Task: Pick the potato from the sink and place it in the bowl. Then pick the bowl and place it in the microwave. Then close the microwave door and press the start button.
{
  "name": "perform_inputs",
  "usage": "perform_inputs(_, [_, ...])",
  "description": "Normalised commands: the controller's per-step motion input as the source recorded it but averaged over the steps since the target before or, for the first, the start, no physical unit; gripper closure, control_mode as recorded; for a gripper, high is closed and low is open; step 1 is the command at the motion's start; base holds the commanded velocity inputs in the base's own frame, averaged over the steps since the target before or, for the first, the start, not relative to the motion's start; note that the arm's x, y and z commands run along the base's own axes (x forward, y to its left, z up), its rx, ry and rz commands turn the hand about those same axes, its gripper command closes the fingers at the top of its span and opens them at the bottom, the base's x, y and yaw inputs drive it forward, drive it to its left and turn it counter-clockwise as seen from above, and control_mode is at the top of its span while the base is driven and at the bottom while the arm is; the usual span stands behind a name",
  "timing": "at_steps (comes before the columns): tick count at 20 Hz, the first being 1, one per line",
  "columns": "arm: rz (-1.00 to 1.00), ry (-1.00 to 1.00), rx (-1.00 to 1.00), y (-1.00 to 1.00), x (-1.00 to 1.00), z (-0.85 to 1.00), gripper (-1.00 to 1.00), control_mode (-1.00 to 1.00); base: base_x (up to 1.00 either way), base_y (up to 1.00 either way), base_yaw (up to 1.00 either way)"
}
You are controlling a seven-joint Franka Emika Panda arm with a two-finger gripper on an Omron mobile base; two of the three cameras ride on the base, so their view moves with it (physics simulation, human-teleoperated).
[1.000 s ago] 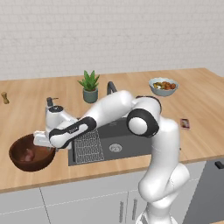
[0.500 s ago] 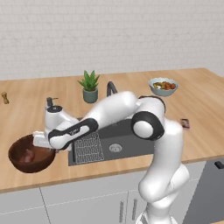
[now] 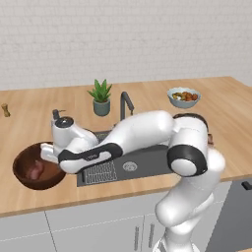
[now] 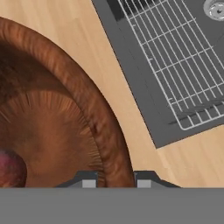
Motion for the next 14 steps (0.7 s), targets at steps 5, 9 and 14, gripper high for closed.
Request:
perform_inputs(5, [-0.1,-0.02,0.08,-0.48,-0.41,0.67,1.0,-1.0,0.0,0.0,0.0])
perform_inputs(9, [-0.1,0.0,0.06,-0.44,-0.24,0.72,1.0,-1.0,0.0,0.0,0.0])
perform_inputs(14, [-0.13,0.0,0.04,-0.44,-0.33,0.67,1.0,-1.0,0.0,0.0,0.0])
